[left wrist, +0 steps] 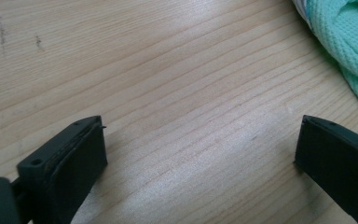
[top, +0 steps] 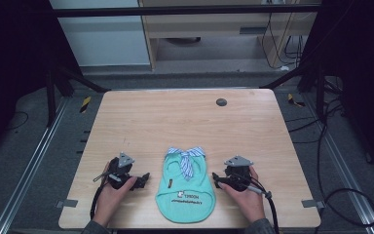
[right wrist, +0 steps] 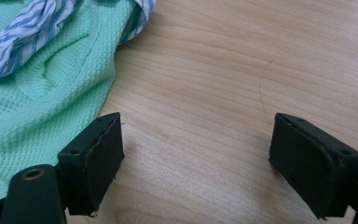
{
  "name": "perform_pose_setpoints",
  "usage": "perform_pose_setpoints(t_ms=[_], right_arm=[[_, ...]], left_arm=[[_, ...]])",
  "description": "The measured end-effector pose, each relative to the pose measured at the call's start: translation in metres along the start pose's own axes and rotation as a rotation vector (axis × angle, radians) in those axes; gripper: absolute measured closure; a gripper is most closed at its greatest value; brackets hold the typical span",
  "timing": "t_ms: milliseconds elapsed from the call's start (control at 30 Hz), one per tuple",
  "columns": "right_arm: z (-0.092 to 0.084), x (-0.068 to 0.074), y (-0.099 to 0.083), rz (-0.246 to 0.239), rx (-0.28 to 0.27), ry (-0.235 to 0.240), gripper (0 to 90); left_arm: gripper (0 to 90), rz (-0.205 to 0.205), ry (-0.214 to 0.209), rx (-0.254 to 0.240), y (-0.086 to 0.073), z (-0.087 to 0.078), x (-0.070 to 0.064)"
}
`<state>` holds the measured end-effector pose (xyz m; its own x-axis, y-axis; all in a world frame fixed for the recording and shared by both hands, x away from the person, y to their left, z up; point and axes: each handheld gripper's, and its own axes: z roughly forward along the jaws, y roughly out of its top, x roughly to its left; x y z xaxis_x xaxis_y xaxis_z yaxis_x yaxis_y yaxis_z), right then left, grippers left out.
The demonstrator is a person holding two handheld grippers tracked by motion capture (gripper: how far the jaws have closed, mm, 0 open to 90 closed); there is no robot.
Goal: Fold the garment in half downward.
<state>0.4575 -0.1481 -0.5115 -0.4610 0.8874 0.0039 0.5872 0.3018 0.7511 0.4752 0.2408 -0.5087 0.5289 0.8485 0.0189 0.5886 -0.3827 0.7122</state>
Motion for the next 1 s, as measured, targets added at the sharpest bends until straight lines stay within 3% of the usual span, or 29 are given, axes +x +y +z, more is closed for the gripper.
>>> perform_pose_setpoints(t_ms=[67,133,167,200,267,367,533,567,633,800,1000], right_arm=[[0.0,0.0,0.0,0.003,-0.002,-0.006,18.8],[-0.002,0.0,0.005,0.0,0.027,-0.001,27.9],[-0.002,0.0,0.005,0.0,0.027,-0.001,27.9],[-0.006,-0.001,0.012,-0.015,0.026,0.015,34.7],[-0.01,-0.002,0.021,-0.05,0.034,0.022,41.1],[-0.014,-0.005,0.038,-0.073,0.054,0.043,51.7],[-0.011,-0.004,0.069,-0.148,0.095,0.035,60.3],[-0.011,-0.004,0.069,-0.148,0.095,0.035,60.3],[-0.006,-0.002,0.086,-0.176,0.114,0.046,62.6],[0.006,0.0,0.104,-0.191,0.151,0.062,70.1],[0.016,0.005,0.119,-0.182,0.161,0.094,75.9]], left_arm=[[1.3,-0.001,-0.004,0.016,0.004,0.001,0.0],[7.9,-0.032,-0.034,0.008,0.009,0.0,0.002],[8.5,-0.032,-0.034,0.008,0.009,0.0,0.002],[8.7,-0.052,-0.07,0.018,0.016,0.0,0.004],[13.6,-0.021,-0.077,0.042,0.026,-0.001,0.005],[19.6,-0.021,-0.117,0.054,0.045,-0.001,0.008],[26.4,0.042,-0.099,0.077,0.077,0.004,0.009],[26.5,0.042,-0.099,0.077,0.077,0.004,0.009],[30.7,0.075,-0.096,0.082,0.092,0.009,0.003],[37.9,0.11,-0.105,0.093,0.11,0.017,-0.009],[47.8,0.095,-0.139,0.074,0.128,0.026,-0.017]])
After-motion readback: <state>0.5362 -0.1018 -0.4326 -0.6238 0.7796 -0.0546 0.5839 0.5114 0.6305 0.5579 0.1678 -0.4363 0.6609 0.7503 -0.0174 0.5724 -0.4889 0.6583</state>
